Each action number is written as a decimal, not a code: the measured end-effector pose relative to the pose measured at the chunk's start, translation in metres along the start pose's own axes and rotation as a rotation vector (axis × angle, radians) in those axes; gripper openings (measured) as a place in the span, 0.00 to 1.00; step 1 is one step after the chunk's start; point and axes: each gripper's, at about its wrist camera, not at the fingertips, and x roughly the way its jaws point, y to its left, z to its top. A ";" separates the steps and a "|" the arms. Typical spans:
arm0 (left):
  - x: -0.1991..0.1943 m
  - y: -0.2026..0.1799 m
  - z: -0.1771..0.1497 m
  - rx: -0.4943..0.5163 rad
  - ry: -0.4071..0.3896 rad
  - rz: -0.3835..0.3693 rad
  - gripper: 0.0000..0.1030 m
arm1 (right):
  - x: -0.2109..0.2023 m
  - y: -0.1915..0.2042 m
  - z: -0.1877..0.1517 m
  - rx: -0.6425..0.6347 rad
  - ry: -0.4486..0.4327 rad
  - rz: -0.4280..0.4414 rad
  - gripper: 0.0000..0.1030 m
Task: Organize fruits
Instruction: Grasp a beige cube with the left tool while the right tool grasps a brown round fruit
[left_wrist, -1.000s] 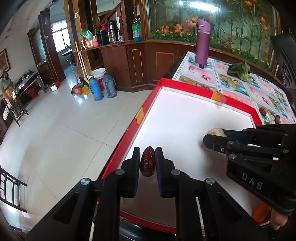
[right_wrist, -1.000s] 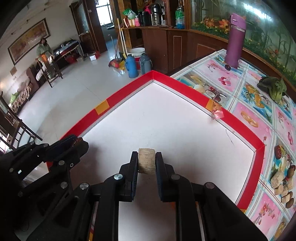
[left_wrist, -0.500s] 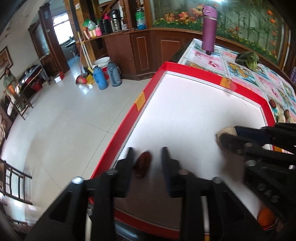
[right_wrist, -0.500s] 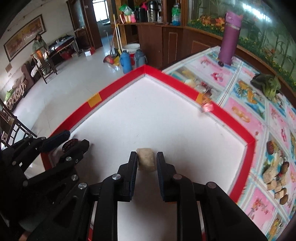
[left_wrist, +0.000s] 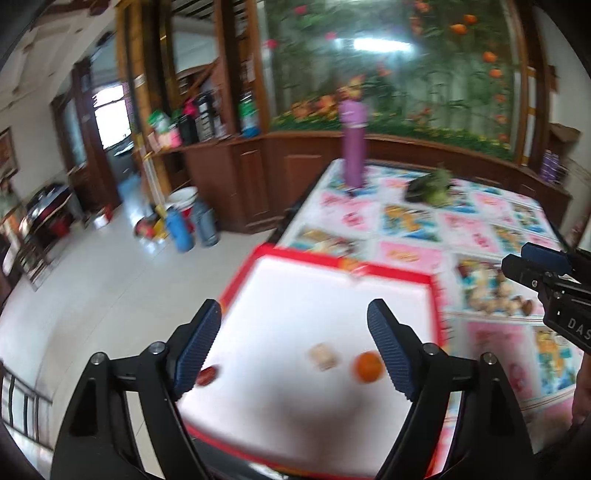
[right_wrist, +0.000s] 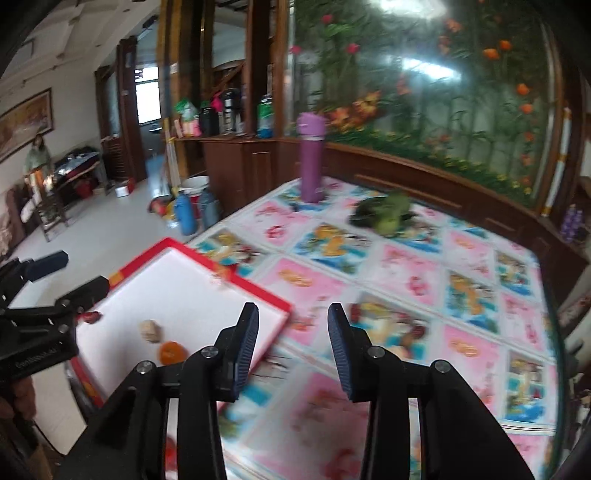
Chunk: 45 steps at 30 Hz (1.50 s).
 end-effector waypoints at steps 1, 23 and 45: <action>-0.002 -0.014 0.004 0.023 -0.008 -0.023 0.80 | -0.007 -0.012 -0.003 0.009 -0.008 -0.027 0.37; 0.084 -0.167 0.020 0.278 0.188 -0.213 0.86 | 0.009 -0.164 -0.068 0.290 0.120 -0.137 0.38; 0.106 -0.212 -0.002 0.465 0.252 -0.430 0.78 | 0.062 -0.151 -0.090 0.295 0.208 0.014 0.27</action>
